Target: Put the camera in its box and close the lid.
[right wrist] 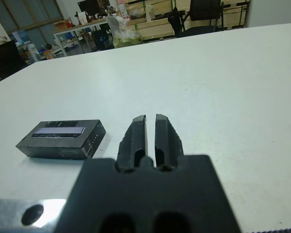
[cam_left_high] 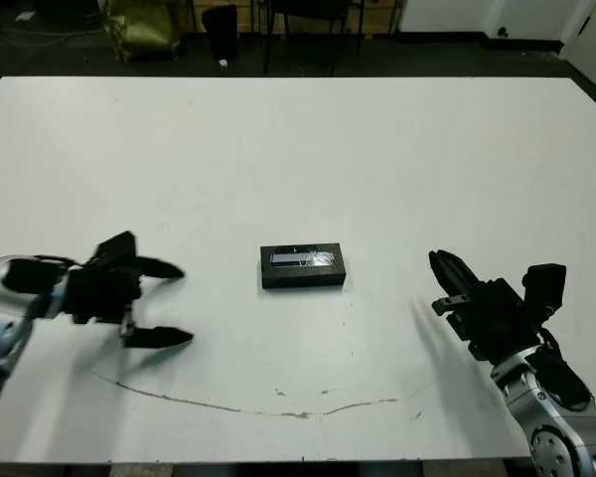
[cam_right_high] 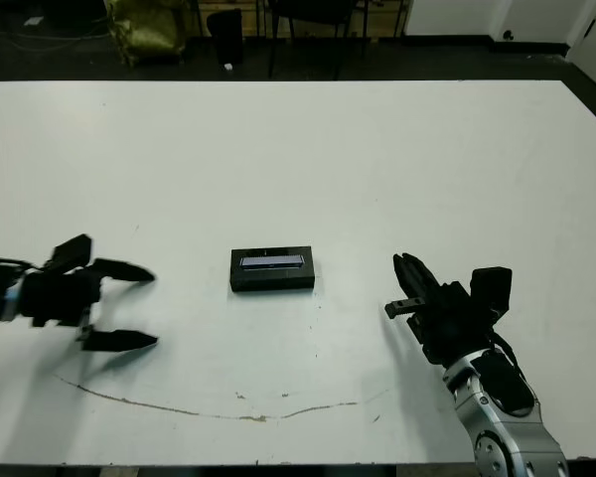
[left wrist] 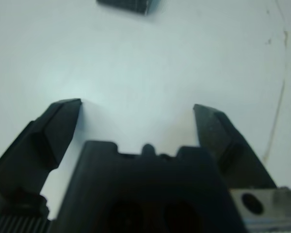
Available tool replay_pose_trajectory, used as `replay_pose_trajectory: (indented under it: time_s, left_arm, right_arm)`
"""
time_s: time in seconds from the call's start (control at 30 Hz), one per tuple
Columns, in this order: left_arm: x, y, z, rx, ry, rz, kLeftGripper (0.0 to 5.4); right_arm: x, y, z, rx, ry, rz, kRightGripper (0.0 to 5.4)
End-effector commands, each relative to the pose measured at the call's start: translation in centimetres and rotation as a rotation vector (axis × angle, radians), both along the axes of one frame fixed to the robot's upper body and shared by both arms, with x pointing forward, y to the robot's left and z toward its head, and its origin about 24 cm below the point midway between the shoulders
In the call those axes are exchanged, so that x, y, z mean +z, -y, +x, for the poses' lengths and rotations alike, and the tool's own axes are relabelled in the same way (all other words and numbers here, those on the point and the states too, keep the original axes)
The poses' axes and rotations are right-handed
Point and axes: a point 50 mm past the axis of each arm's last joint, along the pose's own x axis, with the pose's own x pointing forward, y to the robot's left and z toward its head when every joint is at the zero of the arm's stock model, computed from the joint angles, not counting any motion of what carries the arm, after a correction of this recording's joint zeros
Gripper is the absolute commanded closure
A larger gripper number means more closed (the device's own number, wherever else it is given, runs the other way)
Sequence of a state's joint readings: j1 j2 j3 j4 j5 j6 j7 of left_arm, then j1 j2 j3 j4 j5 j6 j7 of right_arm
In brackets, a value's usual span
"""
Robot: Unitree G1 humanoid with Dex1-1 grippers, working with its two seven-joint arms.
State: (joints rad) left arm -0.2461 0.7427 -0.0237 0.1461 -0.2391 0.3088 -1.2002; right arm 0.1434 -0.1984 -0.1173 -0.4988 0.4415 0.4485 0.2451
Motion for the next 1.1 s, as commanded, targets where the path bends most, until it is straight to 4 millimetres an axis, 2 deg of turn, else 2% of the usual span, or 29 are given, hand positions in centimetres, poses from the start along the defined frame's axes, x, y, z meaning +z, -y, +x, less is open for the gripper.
replay_pose_trajectory:
  time_s: [0.03, 0.17, 0.37, 0.5, 0.63, 0.87, 1.1]
  left_arm:
    - [0.8, 0.5, -0.5, 0.174, 0.116, -0.057, 0.88]
    - [1.8, 3.0, -1.0, 0.334, 0.339, -0.153, 1.88]
    - [2.8, 7.6, -1.4, 0.388, 0.594, -0.232, 3.34]
    - [3.2, 10.9, -1.4, 0.393, 0.673, -0.280, 4.33]
    - [2.9, 13.9, -1.0, 0.378, 0.671, -0.302, 5.30]
    - [1.7, 18.1, 0.4, 0.322, 0.640, -0.221, 5.38]
    - [0.6, 19.7, 2.2, 0.348, 0.518, -0.120, 5.38]
  right_arm:
    - [-0.8, 0.1, -0.1, 0.004, -0.042, 0.016, 5.40]
    - [-1.0, 0.1, 0.0, 0.005, -0.044, 0.018, 5.40]
    - [-1.0, 0.1, -0.1, -0.008, -0.052, -0.005, 5.40]
    - [-1.3, 0.1, -0.1, -0.008, -0.055, 0.007, 5.40]
    - [-1.5, 0.0, -0.1, -0.012, -0.065, 0.011, 5.40]
    - [-2.2, 0.2, 0.0, -0.011, -0.054, 0.036, 5.40]
    - [-2.4, 0.1, -0.1, -0.009, -0.048, 0.039, 5.40]
